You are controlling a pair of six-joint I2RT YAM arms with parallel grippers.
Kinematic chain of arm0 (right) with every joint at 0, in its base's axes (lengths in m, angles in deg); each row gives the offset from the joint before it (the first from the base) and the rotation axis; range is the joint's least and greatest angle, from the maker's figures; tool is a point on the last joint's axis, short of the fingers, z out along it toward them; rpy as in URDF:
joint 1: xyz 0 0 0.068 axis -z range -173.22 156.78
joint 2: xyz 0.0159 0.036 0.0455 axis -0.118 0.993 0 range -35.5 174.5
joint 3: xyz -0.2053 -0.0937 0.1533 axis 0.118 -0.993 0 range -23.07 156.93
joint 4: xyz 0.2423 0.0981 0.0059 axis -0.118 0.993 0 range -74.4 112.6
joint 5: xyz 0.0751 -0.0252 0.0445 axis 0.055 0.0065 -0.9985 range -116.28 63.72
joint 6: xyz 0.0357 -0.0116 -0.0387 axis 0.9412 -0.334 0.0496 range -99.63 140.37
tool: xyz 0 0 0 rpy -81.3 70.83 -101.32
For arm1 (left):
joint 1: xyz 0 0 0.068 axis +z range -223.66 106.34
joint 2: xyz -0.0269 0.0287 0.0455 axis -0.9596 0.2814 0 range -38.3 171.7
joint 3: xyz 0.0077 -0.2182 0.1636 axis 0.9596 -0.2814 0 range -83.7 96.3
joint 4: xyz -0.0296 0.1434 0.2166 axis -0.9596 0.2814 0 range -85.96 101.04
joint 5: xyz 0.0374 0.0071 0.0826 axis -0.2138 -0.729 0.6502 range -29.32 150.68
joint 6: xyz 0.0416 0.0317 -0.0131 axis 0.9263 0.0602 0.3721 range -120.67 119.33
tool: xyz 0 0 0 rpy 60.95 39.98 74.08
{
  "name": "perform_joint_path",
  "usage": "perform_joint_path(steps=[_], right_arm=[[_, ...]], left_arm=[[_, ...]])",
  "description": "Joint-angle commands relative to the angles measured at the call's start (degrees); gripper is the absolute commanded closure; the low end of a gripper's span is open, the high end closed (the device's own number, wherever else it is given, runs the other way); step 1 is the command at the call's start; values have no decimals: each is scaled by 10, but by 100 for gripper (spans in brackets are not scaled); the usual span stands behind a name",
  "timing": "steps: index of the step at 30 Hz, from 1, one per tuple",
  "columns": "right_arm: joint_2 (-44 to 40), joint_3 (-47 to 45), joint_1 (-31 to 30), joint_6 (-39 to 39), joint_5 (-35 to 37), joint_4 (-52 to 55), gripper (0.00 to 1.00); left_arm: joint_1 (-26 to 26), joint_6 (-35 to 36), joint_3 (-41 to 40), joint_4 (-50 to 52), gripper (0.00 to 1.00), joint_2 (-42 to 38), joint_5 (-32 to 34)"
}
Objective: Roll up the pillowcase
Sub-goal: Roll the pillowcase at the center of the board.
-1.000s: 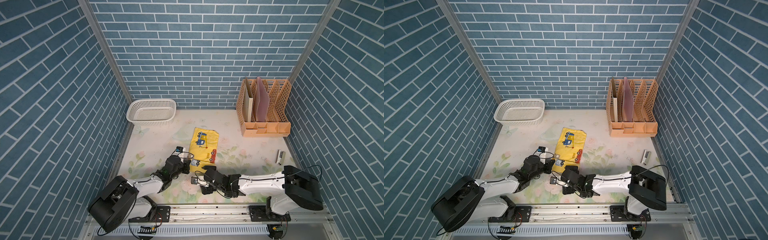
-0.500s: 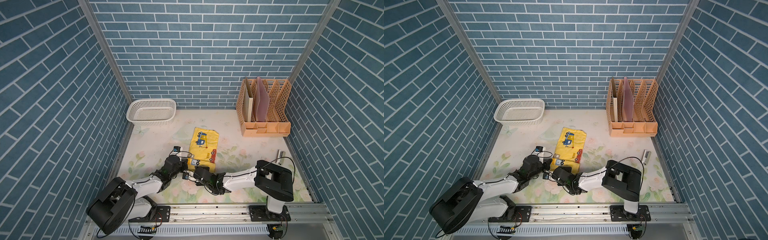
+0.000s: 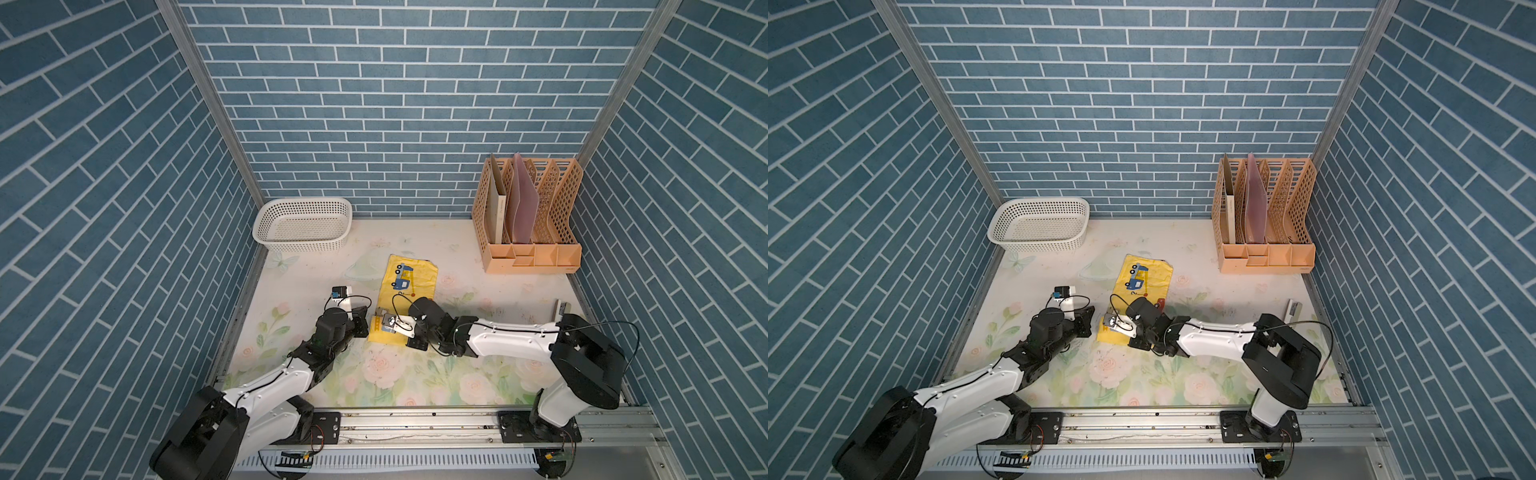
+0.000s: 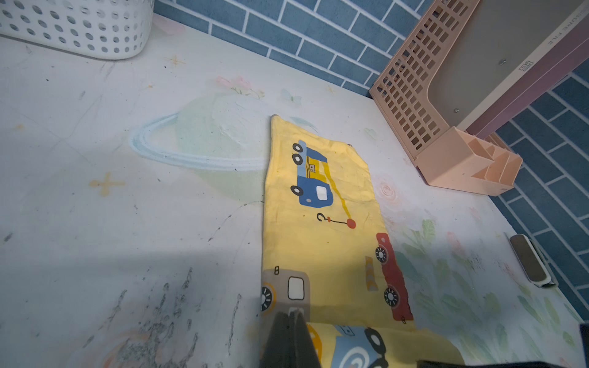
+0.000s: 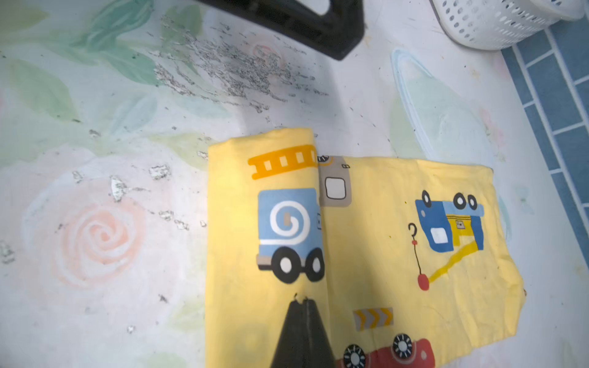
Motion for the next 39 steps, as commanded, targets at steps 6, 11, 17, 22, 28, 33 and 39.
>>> perform_joint_path(steps=[6,11,17,22,28,33,39], right_arm=[[-39,-79,-75,16,65,-73,36],[-20,-126,-124,8,189,-176,23],[75,-91,-141,-21,268,-187,23],[162,-54,-140,-43,367,-183,24],[238,-7,-120,-47,360,-137,63],[205,3,-107,-28,290,-89,89],[101,18,-79,11,86,25,100]], left_arm=[[4,-1,-2,7,100,11,-22],[4,0,-1,10,100,5,-22],[6,-1,-4,9,100,9,-29],[7,-2,-9,12,100,0,-25],[7,-2,-11,11,100,-2,-26],[7,-2,-12,19,100,-13,-20],[10,-2,-9,25,100,-20,-14]])
